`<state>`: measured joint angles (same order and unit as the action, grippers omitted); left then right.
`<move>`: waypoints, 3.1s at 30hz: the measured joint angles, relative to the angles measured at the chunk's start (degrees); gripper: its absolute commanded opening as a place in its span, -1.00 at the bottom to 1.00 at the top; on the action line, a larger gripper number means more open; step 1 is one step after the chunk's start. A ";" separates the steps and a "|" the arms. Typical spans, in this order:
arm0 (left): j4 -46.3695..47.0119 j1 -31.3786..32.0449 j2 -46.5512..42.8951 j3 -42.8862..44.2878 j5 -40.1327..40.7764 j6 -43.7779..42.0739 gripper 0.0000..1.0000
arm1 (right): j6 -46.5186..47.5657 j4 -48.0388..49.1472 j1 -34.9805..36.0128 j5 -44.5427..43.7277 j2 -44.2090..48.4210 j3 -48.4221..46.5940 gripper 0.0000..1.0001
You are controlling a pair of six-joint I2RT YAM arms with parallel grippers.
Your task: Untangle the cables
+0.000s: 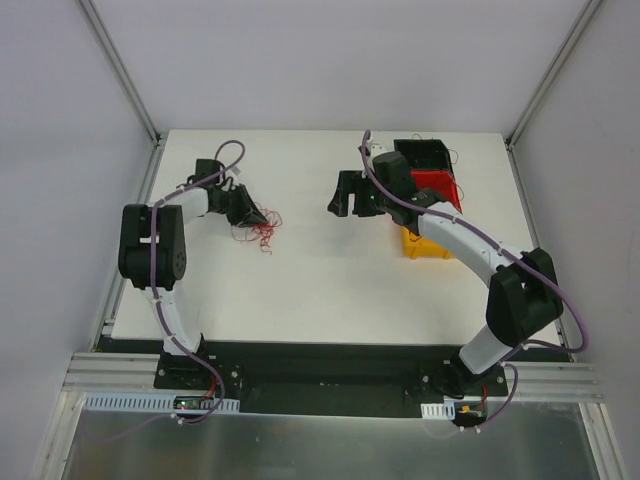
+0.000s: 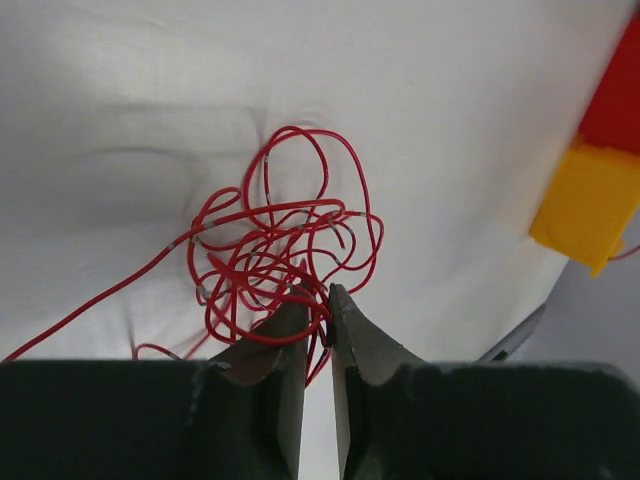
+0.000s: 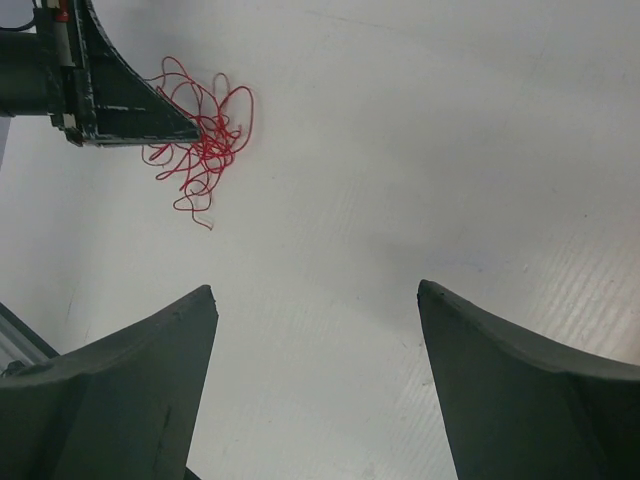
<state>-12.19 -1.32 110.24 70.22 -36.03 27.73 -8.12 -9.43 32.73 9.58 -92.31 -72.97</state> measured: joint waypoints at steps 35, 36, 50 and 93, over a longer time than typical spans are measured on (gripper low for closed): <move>2.62 15.80 -11.65 -1.55 -2.69 -0.17 -0.20 | -3.19 15.41 -0.02 12.44 -14.40 9.64 -0.99; 2.47 15.47 -11.72 -0.72 -2.71 -0.79 -0.14 | -3.37 15.43 -0.02 12.74 -14.49 9.64 -0.99; -4.31 16.85 -3.63 1.79 4.46 -1.81 0.20 | -3.89 17.00 -1.20 13.64 -8.35 12.87 -0.99; -5.05 23.02 -34.51 1.40 22.08 -22.97 0.57 | 6.12 -1.46 3.37 -0.28 18.53 -8.57 -0.99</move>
<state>-17.23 21.69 75.72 71.61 -13.96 4.75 -2.00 -10.90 36.10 9.30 -73.78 -81.54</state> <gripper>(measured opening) 0.638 0.009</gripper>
